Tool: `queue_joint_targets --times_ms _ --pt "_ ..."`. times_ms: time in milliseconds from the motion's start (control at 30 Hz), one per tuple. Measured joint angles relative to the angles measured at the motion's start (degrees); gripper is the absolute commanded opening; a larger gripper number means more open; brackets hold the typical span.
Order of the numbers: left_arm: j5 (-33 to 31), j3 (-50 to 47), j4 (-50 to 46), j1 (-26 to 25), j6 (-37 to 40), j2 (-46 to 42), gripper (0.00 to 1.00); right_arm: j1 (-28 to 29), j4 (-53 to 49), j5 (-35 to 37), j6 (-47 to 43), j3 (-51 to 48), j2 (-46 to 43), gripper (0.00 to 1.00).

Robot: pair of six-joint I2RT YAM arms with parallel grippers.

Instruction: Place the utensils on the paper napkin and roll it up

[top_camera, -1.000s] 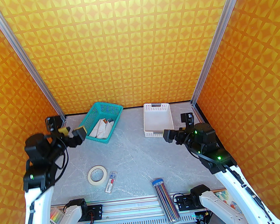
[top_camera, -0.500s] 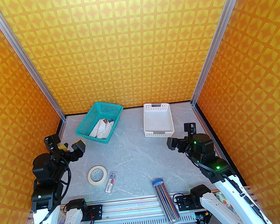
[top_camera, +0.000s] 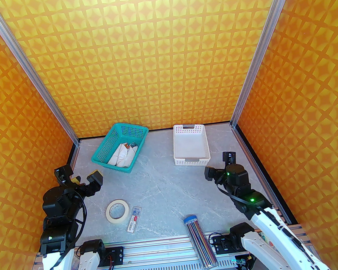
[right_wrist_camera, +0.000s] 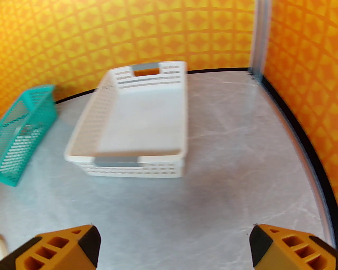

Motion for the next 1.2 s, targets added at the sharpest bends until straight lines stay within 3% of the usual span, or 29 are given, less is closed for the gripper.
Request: queue_joint_targets --times_ms 167,467,867,1200 --pt "-3.2 -2.2 1.3 0.0 1.3 -0.4 0.96 -3.7 7.7 0.8 -1.8 -3.5 4.2 0.99" --pt "-7.7 -5.5 5.1 0.0 1.6 0.0 0.97 -9.7 26.3 -4.2 -5.6 -11.0 14.2 0.99" --pt "-10.0 -6.6 7.7 0.0 2.7 2.6 0.97 -10.2 52.3 -10.0 -7.3 -14.9 28.7 0.99" --pt "-10.7 -8.2 10.0 0.1 2.7 4.0 0.99 -10.2 63.8 -13.0 -10.3 -13.4 40.3 0.99"
